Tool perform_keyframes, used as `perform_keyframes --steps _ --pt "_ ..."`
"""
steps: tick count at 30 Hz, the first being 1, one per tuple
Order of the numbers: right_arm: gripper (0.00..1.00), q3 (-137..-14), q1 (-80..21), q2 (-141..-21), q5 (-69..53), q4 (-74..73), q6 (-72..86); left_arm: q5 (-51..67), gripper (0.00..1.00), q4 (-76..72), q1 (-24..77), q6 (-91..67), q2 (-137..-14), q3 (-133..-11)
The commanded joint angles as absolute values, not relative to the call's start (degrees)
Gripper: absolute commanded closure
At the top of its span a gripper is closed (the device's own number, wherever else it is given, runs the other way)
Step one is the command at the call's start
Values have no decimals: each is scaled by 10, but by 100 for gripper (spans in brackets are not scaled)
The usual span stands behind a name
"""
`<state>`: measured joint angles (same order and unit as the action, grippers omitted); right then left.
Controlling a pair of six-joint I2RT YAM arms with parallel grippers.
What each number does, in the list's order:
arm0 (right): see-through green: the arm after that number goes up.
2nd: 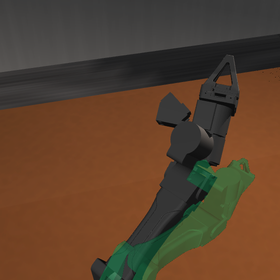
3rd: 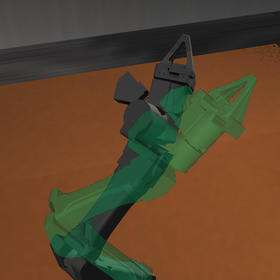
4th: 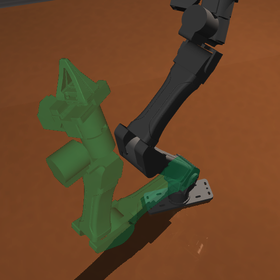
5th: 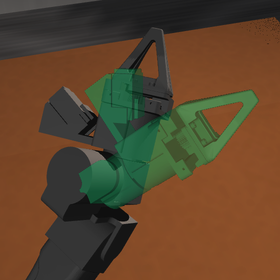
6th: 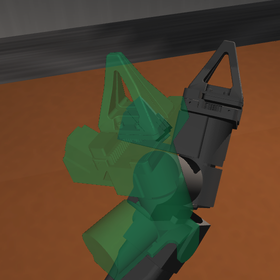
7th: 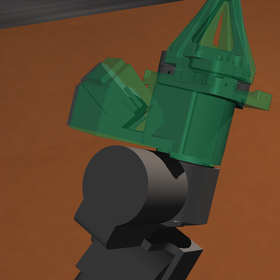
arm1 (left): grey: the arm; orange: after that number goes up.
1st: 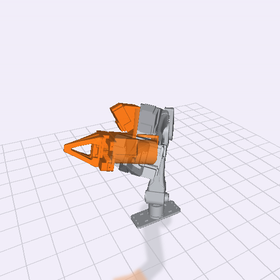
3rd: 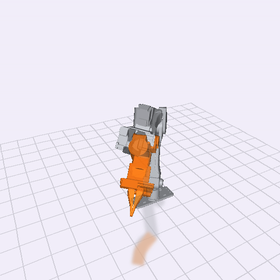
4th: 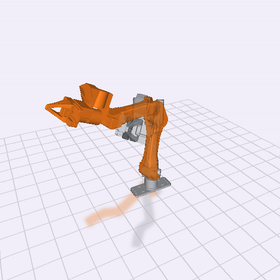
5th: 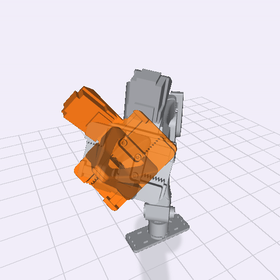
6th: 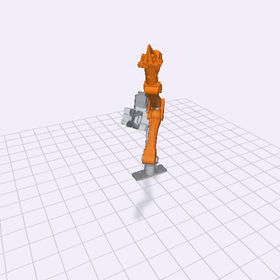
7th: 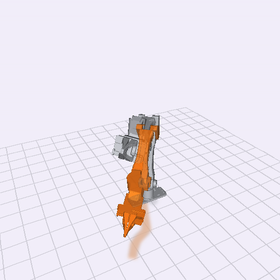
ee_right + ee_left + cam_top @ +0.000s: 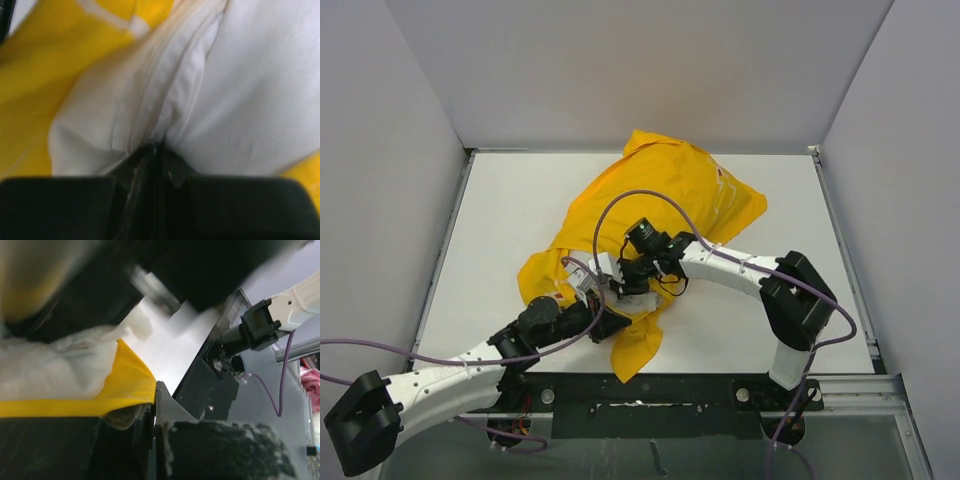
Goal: Put the pillow into the pillowcase
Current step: Stuff the pillow into the pillowcase.
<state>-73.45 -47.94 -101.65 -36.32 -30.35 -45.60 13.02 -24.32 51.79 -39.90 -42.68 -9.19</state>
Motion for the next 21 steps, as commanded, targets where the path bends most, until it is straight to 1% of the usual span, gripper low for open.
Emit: perform_keyframes --steps 1,3,5,7,9,10,12,14,15,17,19,21 --pt "100 -667 -514 -1063 -206 -117 -285 204 100 -355 546 -395 -454 -179" --pt "100 -676 -505 -1093 -203 -107 -250 201 100 -352 565 -391 -456 -198" --pt "100 -679 -494 -1112 -234 -105 -233 185 100 -343 588 -381 -438 -208" --pt "100 -667 -488 -1114 -284 -98 -235 157 100 -318 606 -366 -407 -212" --pt "100 -659 -475 -1108 -366 -103 -247 131 100 -293 615 -353 -388 -211" --pt "99 -662 -465 -1105 -412 -120 -259 118 100 -297 615 -348 -382 -206" --pt "90 -671 -442 -1105 -518 -161 -283 86 100 -322 615 -344 -377 -188" --pt "84 -681 -426 -1106 -606 -207 -319 50 100 -348 615 -343 -377 -168" --pt "80 -682 -423 -1106 -628 -226 -340 29 95 -350 614 -343 -379 -159" --pt "75 -676 -424 -1103 -639 -242 -365 -4 78 -335 615 -348 -384 -157" --pt "72 -673 -432 -1100 -591 -220 -345 -25 60 -293 614 -356 -388 -164" --pt "71 -684 -433 -1101 -523 -197 -304 -46 52 -215 613 -352 -387 -179"
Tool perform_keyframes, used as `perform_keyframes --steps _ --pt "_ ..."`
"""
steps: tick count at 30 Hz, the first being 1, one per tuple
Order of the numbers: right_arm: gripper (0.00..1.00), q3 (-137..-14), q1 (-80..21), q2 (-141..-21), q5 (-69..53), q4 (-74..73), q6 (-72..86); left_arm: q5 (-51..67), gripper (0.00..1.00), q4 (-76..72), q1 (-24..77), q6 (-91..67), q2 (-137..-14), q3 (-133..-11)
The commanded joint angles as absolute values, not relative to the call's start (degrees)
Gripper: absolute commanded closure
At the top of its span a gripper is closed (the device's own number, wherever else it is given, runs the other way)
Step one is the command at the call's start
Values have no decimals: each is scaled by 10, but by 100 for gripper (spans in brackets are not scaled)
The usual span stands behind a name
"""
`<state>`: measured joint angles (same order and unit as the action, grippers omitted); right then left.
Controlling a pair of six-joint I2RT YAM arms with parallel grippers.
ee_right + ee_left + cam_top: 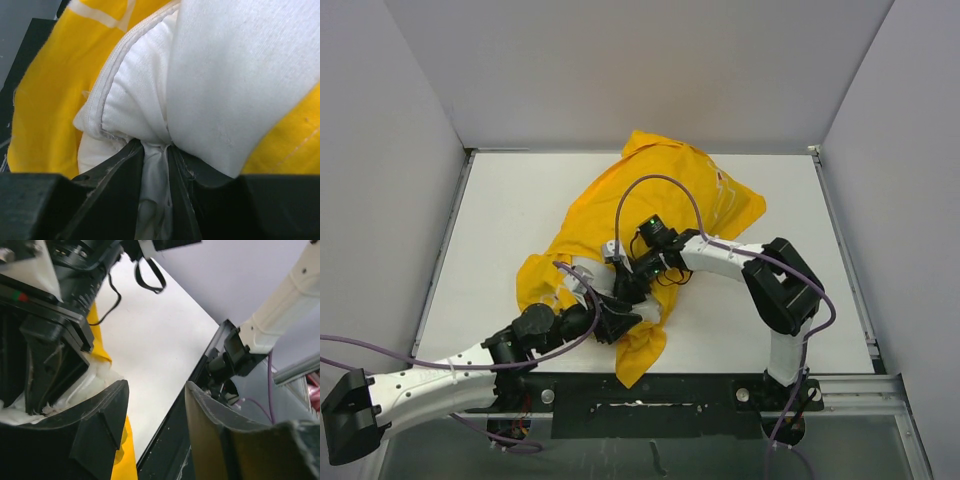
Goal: Put the pillow into the pillowcase
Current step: Stuff the pillow into the pillowcase.
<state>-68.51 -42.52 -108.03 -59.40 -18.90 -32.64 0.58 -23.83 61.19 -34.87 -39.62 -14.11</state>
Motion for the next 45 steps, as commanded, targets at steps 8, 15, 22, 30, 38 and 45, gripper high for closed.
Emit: perform_keyframes --steps 8,15,22,30,38,45 --pt "67 -673 -388 -1058 -562 -164 -255 -156 49 129 614 -445 -285 -251" --pt "67 -687 -388 -1080 -535 -169 -247 -230 49 386 615 -547 -320 -382" --pt "67 -689 -388 -1081 -522 -169 -244 -266 39 388 615 -589 -437 -386" --pt "67 -685 -388 -1081 -511 -167 -244 -272 81 281 613 -589 -496 -368" --pt "80 -686 -391 -1089 -434 -153 -221 -162 100 220 613 -529 -462 -390" --pt "100 -681 -384 -1095 -357 -101 -147 -47 100 121 604 -459 -472 -501"
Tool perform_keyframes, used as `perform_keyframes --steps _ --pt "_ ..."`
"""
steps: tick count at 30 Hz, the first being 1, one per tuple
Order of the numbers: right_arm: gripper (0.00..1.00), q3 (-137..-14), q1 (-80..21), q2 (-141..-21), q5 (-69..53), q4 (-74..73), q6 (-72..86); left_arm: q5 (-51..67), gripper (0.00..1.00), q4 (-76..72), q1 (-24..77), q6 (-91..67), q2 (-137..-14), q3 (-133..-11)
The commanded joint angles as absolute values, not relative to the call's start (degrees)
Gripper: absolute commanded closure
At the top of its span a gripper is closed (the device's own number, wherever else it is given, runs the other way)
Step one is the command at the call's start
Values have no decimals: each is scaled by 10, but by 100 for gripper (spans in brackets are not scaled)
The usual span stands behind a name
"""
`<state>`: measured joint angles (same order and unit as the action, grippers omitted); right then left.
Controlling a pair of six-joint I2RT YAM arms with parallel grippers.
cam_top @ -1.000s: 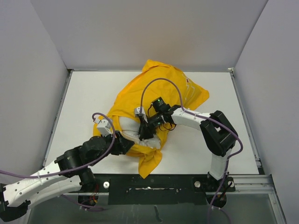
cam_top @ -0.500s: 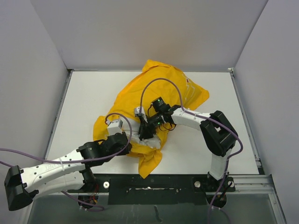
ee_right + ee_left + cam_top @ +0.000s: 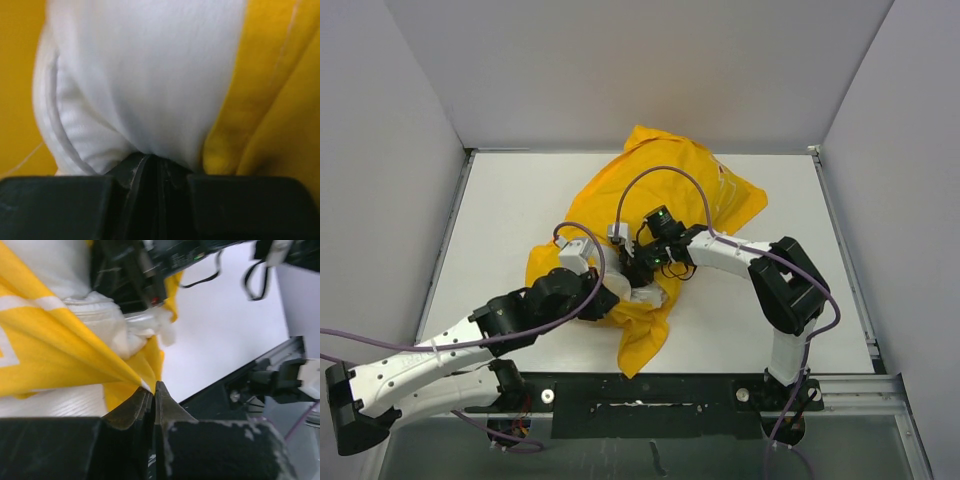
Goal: Put the pillow into the pillowcase
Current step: Stuff the pillow into the pillowcase.
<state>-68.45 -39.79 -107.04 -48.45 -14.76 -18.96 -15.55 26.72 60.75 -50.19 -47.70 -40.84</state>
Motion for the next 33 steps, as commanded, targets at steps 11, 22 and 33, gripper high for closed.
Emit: perform_keyframes --steps 11,22,33 --pt "96 -661 -386 -1114 -442 -77 -126 159 100 -279 394 -729 -496 -308" --pt "100 -672 -325 -1066 -198 -98 -158 198 100 -103 375 -641 -399 -431" --pt "68 -638 -298 -989 -549 -175 -289 178 95 -35 373 -568 -424 -380"
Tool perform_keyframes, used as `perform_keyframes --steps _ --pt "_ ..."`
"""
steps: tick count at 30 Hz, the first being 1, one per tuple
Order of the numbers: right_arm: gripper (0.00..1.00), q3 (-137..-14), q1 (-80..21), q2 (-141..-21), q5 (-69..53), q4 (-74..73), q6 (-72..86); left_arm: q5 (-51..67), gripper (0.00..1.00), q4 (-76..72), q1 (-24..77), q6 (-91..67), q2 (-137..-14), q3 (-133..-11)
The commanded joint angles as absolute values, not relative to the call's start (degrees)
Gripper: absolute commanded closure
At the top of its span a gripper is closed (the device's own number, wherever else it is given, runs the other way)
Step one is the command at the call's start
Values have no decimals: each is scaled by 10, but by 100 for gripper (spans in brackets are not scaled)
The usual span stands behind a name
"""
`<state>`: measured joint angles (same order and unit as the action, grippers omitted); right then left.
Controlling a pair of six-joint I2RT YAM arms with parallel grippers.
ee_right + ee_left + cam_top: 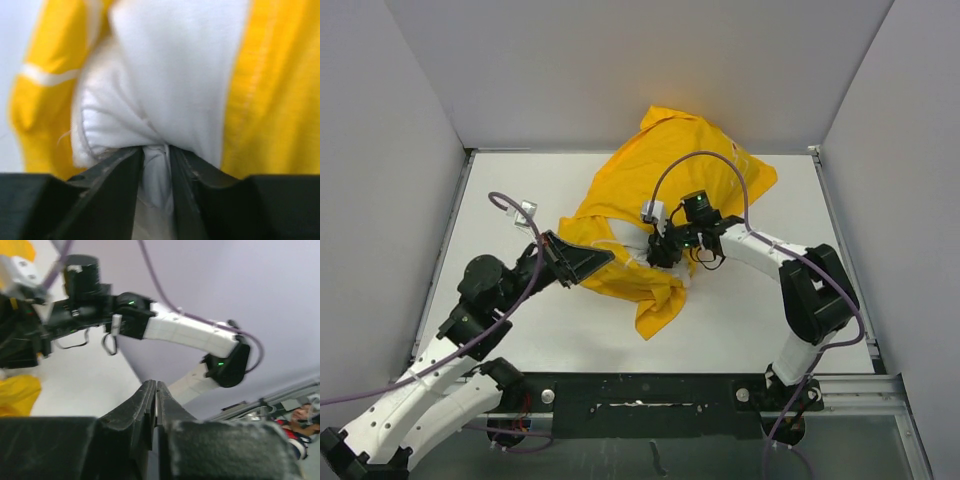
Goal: Put the pillow into the pillowcase
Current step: Stuff the pillow into the pillowcase.
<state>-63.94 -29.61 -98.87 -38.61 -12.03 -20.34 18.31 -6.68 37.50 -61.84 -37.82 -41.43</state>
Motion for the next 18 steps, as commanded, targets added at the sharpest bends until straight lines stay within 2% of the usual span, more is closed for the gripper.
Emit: perform_keyframes --steps 1,3,8,10,14,18 --pt "64 -645 -302 -990 -574 -197 -311 170 83 -27 373 -559 -437 -369" --pt "56 -668 -310 -982 -608 -246 -359 163 63 -39 373 -551 -457 -338" --pt "41 -714 -291 -918 -672 -344 -442 127 23 -108 374 -554 -457 -276" --pt "38 -710 -276 -885 -684 -352 -455 99 11 -92 375 -548 -450 -280" --pt "31 -683 -233 -831 -724 -357 -500 40 9 -87 391 -573 -462 -277" --pt "30 -671 -186 -818 -730 -407 -612 -102 21 -88 487 -588 -514 -283"
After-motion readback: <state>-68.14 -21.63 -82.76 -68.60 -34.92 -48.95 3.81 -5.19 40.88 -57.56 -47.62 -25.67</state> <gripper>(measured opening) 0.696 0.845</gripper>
